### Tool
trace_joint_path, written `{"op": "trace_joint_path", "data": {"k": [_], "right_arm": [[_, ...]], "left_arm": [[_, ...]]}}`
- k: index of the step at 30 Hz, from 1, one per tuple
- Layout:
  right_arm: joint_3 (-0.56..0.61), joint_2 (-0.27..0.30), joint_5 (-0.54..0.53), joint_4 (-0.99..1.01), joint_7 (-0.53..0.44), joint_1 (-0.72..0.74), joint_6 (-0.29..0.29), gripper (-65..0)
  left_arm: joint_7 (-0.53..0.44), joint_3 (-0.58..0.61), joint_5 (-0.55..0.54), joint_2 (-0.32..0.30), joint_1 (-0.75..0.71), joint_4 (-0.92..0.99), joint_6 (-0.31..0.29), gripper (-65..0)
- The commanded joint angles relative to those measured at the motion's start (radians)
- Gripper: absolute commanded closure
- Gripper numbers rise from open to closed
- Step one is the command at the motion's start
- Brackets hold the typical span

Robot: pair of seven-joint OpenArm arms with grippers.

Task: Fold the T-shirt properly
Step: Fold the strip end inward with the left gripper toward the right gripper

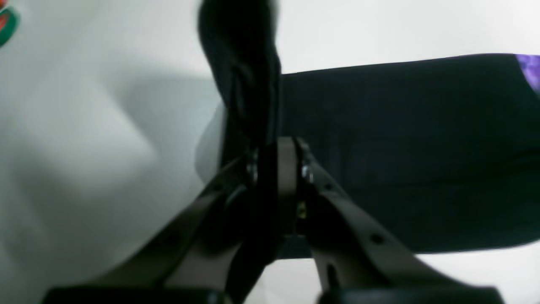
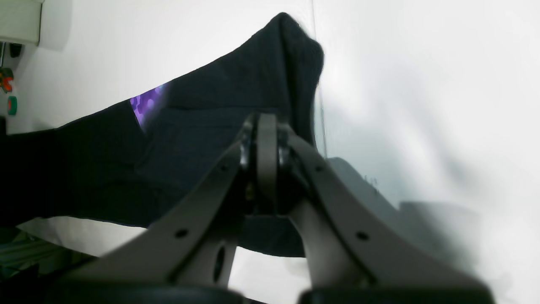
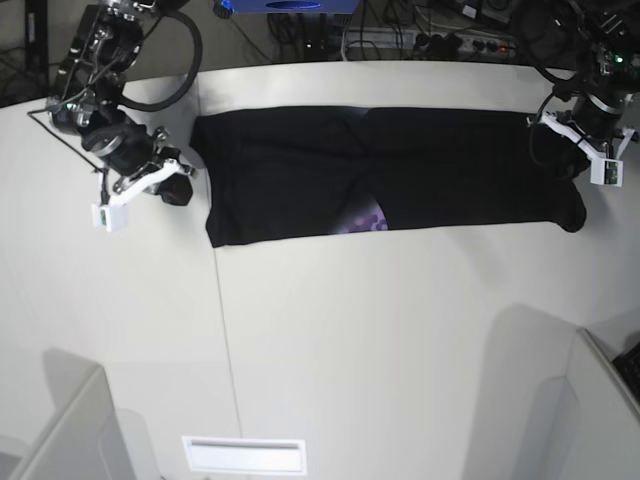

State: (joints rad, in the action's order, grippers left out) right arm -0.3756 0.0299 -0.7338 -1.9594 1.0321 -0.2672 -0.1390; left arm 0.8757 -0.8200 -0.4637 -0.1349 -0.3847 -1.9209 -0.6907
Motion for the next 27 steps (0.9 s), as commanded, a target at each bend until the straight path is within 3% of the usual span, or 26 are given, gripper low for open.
{"op": "trace_joint_path", "data": {"k": [1,6,18,23,27], "right_arm": [[-0.003,0.006,-0.019,-0.016,-0.017,0.006,-0.004,0.0],[-0.003,0.006,-0.019,-0.016,-0.017,0.006,-0.004,0.0],[-0.003,0.006,-0.019,-0.014,-0.017,0.006,-0.004,0.0],[-0.003,0.006,-0.019,-0.014,-0.017,0.006,-0.004,0.0],[-0.003,0.006,-0.017,-0.014,-0.017,0.006,-0.004,0.0]], "left_arm": [[-0.019,0.018,-0.016,-0.004,-0.01,-0.021,-0.007,0.0],[-0.019,0.146,-0.023,0.001,-0.038,-0.022,-0.007,0.0],[-0.019,0.301,-0.017,0.079,-0.032,-0.018,-0.007,0.0],[-0.019,0.371,-0.025,0.091,-0.029,-0.018,0.065,0.0],[-0.019,0.403,-0.023,0.102,-0.009,-0.015,0.068,0.0]]}}
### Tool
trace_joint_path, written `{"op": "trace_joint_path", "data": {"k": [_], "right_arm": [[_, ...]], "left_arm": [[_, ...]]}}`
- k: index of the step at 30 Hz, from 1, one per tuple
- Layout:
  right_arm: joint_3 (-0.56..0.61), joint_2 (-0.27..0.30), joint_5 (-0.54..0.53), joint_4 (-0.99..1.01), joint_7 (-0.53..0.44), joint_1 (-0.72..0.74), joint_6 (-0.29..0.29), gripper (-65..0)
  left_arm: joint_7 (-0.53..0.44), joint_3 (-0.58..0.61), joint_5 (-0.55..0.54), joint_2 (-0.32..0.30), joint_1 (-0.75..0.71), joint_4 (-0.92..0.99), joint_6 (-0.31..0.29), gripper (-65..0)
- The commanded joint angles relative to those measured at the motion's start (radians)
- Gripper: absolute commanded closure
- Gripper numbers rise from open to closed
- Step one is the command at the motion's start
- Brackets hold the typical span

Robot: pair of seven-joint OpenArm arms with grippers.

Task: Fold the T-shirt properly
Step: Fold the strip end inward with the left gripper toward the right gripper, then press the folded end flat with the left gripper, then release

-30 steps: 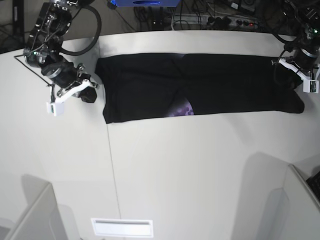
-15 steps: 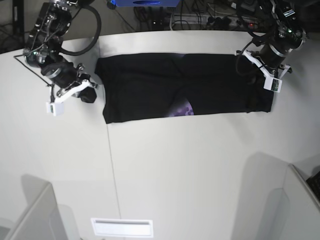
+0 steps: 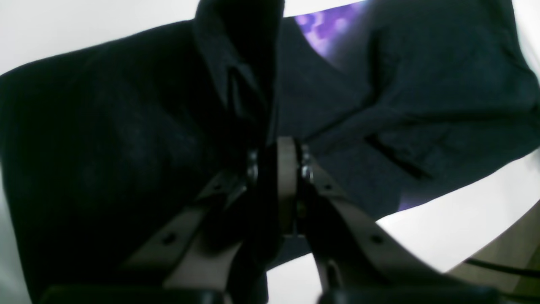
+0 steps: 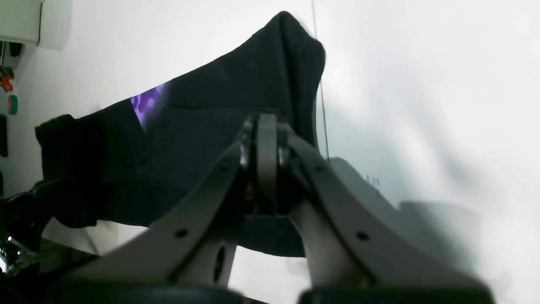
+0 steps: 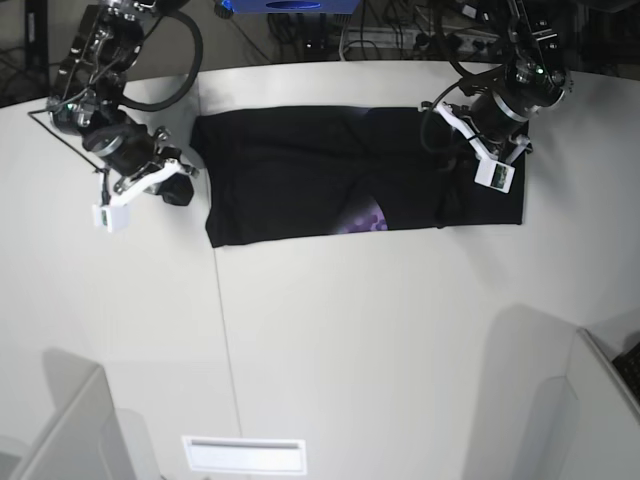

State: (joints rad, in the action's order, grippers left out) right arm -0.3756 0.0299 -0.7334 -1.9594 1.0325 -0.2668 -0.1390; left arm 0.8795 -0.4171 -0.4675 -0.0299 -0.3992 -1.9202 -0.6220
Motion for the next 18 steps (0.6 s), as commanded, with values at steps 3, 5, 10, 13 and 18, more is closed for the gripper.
{"op": "trace_joint_path", "data": {"k": [3,5,10,13,18], "right_arm": [[-0.003,0.006,-0.016,-0.014,-0.017,0.005,-0.004,0.0],[-0.003,0.006,-0.016,-0.014,-0.017,0.005,-0.004,0.0],[-0.003,0.006,-0.016,-0.014,-0.017,0.005,-0.004,0.0],[-0.003,0.006,-0.016,-0.014,-0.017,0.005,-0.004,0.0],[-0.003,0.006,-0.016,-0.014,-0.017,0.005,-0.004,0.0]], "left_arm": [[-0.023,0.001,-0.014,0.008,0.023,-0.012,0.0,0.0],[-0.023,0.001,-0.014,0.012,0.027,-0.008,0.0,0.0],[-0.023,0.001,-0.014,0.012,0.029,-0.008,0.0,0.0],[-0.023,0.002,-0.017,0.012,0.029,-0.008,0.0,0.0],[-0.021,0.002,-0.02,0.014,0.029,-0.006,0.0,0.0]]}}
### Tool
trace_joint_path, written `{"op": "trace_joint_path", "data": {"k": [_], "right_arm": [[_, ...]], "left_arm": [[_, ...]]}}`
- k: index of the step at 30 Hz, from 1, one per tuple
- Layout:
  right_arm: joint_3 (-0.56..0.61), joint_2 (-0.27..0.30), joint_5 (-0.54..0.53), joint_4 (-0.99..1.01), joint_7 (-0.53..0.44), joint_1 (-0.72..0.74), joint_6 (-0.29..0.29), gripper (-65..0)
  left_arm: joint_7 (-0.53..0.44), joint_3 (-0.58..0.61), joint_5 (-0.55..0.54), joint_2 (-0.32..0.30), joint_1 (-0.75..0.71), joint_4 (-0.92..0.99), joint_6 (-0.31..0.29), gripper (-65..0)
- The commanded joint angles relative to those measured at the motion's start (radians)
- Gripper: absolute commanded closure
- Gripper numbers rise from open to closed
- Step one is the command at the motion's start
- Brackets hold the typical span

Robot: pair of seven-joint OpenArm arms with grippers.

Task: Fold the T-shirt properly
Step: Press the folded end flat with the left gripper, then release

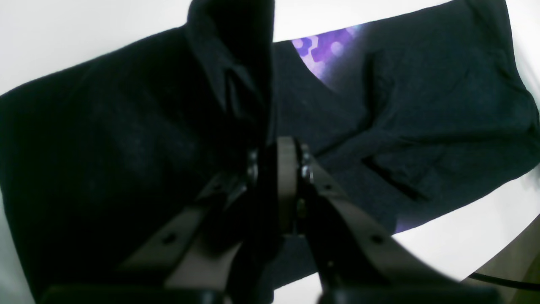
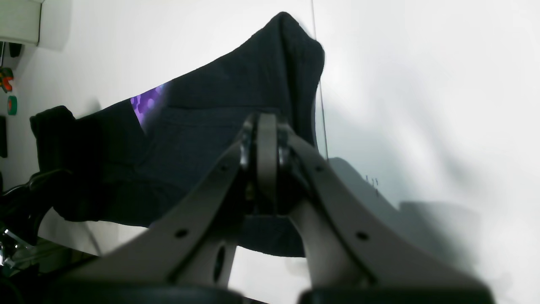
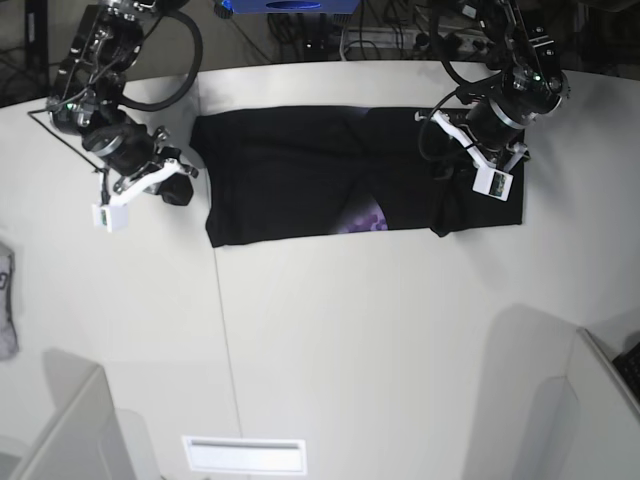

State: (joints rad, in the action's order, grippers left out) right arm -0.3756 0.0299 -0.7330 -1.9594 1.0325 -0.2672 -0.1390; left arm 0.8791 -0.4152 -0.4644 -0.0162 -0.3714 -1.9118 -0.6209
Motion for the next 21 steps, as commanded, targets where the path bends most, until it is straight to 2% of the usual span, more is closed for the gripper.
{"op": "trace_joint_path", "data": {"k": [1,5,16,21], "right_arm": [[-0.003,0.006,-0.017,-0.014,-0.017,0.006,-0.004,0.0],[-0.003,0.006,-0.017,-0.014,-0.017,0.006,-0.004,0.0],[-0.003,0.006,-0.02,-0.014,-0.017,0.006,-0.004,0.0],[-0.003,0.006,-0.02,-0.014,-0.017,0.006,-0.004,0.0]], "left_arm": [[-0.021,0.0,-0.024,0.0,0.001,-0.015,-0.001,0.0],[0.03,0.023,-0.024,0.0,0.001,-0.015,-0.001,0.0],[0.03,0.016,-0.021,0.0,0.001,-0.015,-0.001,0.0],[0.033,0.016,-0.024,0.0,0.025,-0.013,0.043,0.0]]}}
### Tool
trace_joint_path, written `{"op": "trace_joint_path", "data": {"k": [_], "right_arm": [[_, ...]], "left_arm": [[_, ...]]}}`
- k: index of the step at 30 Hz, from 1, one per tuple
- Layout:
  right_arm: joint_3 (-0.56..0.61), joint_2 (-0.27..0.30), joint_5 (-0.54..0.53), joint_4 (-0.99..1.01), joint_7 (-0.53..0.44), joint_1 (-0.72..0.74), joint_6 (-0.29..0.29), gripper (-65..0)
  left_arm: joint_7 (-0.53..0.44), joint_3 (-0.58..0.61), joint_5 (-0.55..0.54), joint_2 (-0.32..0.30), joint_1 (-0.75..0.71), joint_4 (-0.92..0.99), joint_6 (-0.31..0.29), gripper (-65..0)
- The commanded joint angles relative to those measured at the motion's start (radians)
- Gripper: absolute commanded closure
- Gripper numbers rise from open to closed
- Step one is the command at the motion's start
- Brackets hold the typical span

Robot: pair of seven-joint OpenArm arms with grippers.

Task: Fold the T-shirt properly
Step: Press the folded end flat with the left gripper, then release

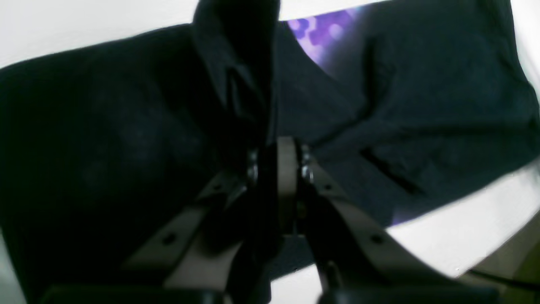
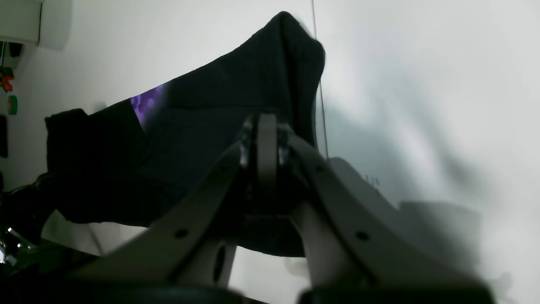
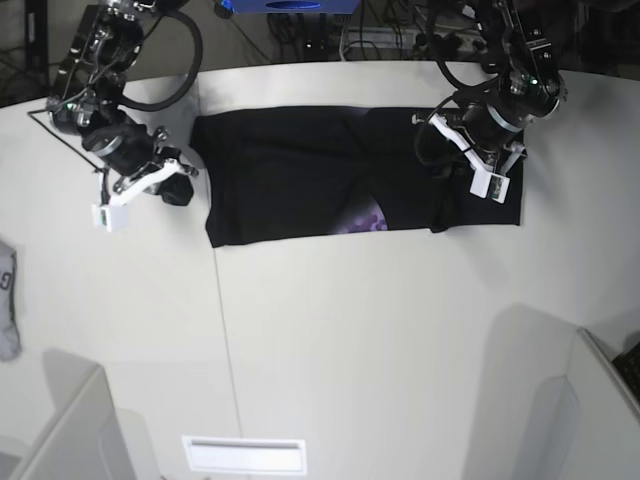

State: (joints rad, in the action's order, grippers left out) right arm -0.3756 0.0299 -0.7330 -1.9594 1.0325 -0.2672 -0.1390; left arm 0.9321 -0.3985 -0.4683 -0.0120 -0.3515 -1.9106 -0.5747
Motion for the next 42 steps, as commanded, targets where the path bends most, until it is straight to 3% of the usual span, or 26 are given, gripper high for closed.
{"op": "trace_joint_path", "data": {"k": [1,35,39,42], "right_arm": [[-0.003,0.006,-0.02,-0.014,-0.017,0.006,-0.004,0.0],[-0.003,0.005,-0.02,-0.013,-0.017,0.012,-0.004,0.0],[-0.003,0.005,-0.02,-0.013,-0.017,0.01,-0.004,0.0],[-0.003,0.005,-0.02,-0.013,-0.017,0.01,-0.004,0.0]], "left_arm": [[-0.018,0.0,-0.02,-0.004,0.009,-0.013,-0.003,0.0],[-0.017,0.011,-0.02,-0.006,0.002,-0.01,-0.003,0.0],[-0.017,0.013,-0.02,-0.006,0.004,-0.008,-0.003,-22.2],[-0.017,0.019,-0.02,-0.004,0.007,-0.008,-0.003,-34.6]]}}
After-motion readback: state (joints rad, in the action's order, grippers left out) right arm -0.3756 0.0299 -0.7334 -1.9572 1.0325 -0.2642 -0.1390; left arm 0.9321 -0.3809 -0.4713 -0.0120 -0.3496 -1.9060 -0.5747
